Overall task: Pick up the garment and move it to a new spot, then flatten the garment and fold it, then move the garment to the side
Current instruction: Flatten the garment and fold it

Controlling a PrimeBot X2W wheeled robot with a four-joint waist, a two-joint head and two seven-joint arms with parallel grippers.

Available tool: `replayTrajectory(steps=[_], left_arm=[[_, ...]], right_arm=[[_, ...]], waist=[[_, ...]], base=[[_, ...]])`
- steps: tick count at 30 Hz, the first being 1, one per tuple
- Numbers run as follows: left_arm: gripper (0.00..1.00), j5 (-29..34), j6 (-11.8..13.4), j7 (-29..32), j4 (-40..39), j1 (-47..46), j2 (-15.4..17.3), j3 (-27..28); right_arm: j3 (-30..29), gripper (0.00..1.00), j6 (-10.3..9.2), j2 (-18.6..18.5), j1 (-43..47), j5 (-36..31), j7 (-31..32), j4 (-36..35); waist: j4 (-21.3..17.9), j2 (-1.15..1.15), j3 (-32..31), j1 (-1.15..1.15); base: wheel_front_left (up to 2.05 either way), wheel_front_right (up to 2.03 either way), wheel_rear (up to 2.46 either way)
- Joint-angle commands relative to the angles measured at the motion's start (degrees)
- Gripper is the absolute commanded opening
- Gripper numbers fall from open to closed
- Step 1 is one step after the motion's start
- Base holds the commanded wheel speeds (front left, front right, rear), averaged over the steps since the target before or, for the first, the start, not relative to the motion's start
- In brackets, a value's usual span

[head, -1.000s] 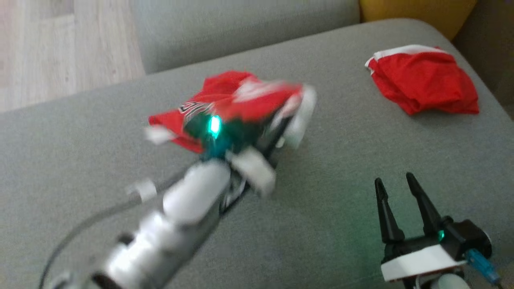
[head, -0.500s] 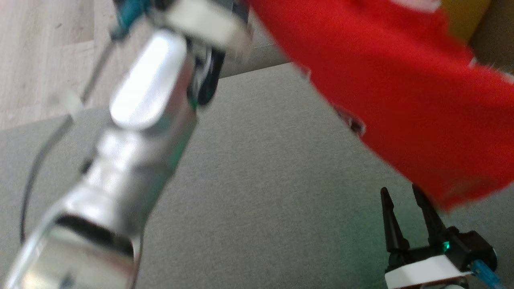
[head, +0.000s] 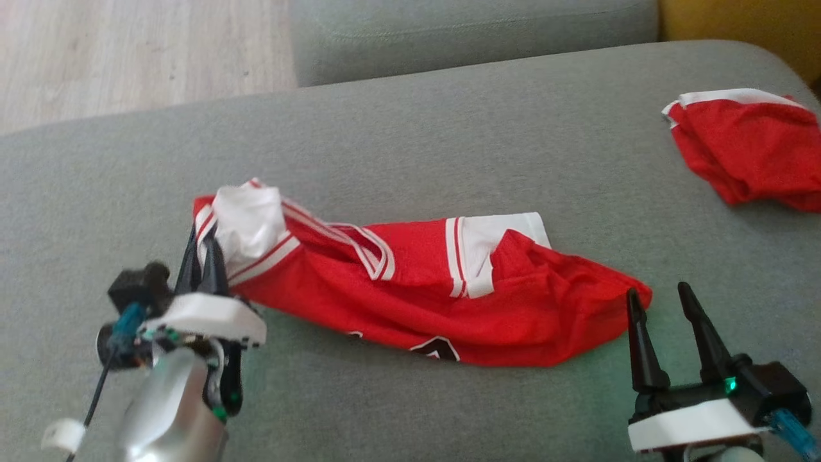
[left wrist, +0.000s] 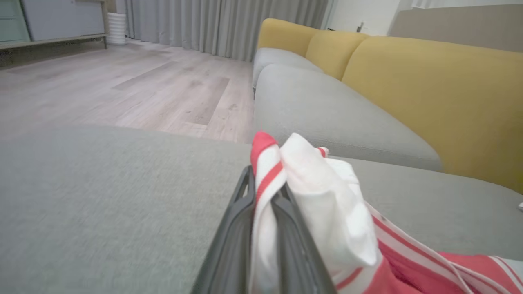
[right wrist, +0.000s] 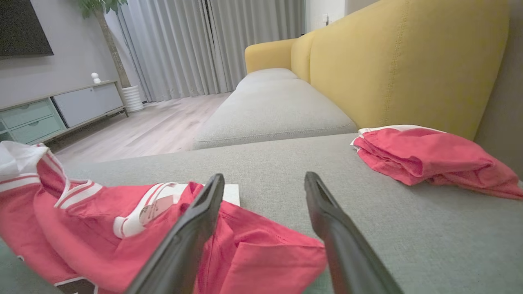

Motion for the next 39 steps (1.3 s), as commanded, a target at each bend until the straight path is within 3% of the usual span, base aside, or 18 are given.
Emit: replayTrajectory(steps=[1, 5, 6, 7, 8, 15, 20, 23, 32, 33, 34, 39], left_arm=[[0.00, 0.50, -0.12, -0.31, -2.04, -1.70, 1.11, 2.43], [0.00, 2.51, -1.12, -0.31, -4.21, 3.39, 0.09, 6.77], [0.23, 3.20, -1.43, -0.31, -4.63, 4.34, -0.20, 7.50], [0.81, 3.84, -1.76, -0.31, -4.99, 5.13, -0.52, 8.15], [1.00, 4.46, -2.04, -0.31, -5.27, 5.82, -0.82, 8.75], [1.00, 12.72, -1.00, -0.31, -9.75, 9.48, -1.09, 10.58], [1.00, 21.84, -0.54, -0.31, -11.84, 10.74, 0.90, 6.66], [1.00, 26.69, 0.57, -0.31, -10.15, 8.23, 2.23, 4.09], [1.00, 32.01, 2.12, 0.39, -0.67, 1.06, 4.50, 0.45], [0.43, 32.07, 2.10, 0.26, -0.42, 0.86, 4.56, 0.27], [0.03, 32.08, 2.10, 0.17, -0.14, 0.74, 4.60, 0.14], [0.00, 31.15, 1.60, 0.01, 1.74, 0.62, 4.40, -0.02]], right_arm=[[1.14, 1.00, 0.37, -0.97, -2.44, -0.16, -0.22, -1.98], [1.32, 1.00, 0.37, -1.08, -2.35, -0.26, -0.22, -1.77], [1.24, 1.00, 0.37, -1.07, -2.25, -0.28, -0.22, -1.72], [1.19, 1.00, 0.37, -1.07, -2.11, -0.29, -0.22, -1.66], [1.17, 1.00, 0.37, -1.07, -1.98, -0.31, -0.22, -1.58], [1.45, 1.00, 0.37, -1.19, -1.64, -0.23, -0.22, -1.33], [1.36, 1.00, 0.37, -1.12, -1.24, -0.09, -0.22, -1.64], [1.50, 1.00, 0.37, -1.17, -1.60, -0.05, -0.22, -1.74], [2.30, 1.00, 0.37, -1.47, -2.62, 0.09, -0.22, -1.53], [2.27, 1.00, 0.37, -1.47, -2.60, 0.10, -0.22, -1.48], [2.25, 1.00, 0.37, -1.46, -2.60, 0.12, -0.22, -1.44], [2.16, 1.00, 0.37, -1.38, -2.44, 0.26, -0.22, -1.23]], waist=[[0.94, 0.00, 0.65, 0.00], [2.44, 0.00, 0.61, 0.00], [2.78, 0.00, 0.47, 0.00], [3.10, 0.00, 0.27, 0.00], [3.34, 0.00, 0.07, 0.00], [3.86, 0.00, -1.09, 0.00], [4.19, 0.00, -0.68, 0.00], [4.43, 0.00, 0.33, 0.00], [3.57, 0.00, 1.74, 0.00], [3.48, 0.00, 1.73, 0.00], [3.39, 0.00, 1.72, 0.00], [3.38, 0.00, 1.46, 0.00]], base=[[0.00, 0.00, 0.00], [0.00, 0.00, 0.00], [0.00, 0.00, 0.00], [0.00, 0.00, 0.00], [0.00, 0.00, 0.00], [0.00, 0.00, 0.00], [0.00, 0.00, 0.00], [0.00, 0.00, 0.00], [0.00, 0.00, 0.00], [0.00, 0.00, 0.00], [0.00, 0.00, 0.00], [0.00, 0.00, 0.00]])
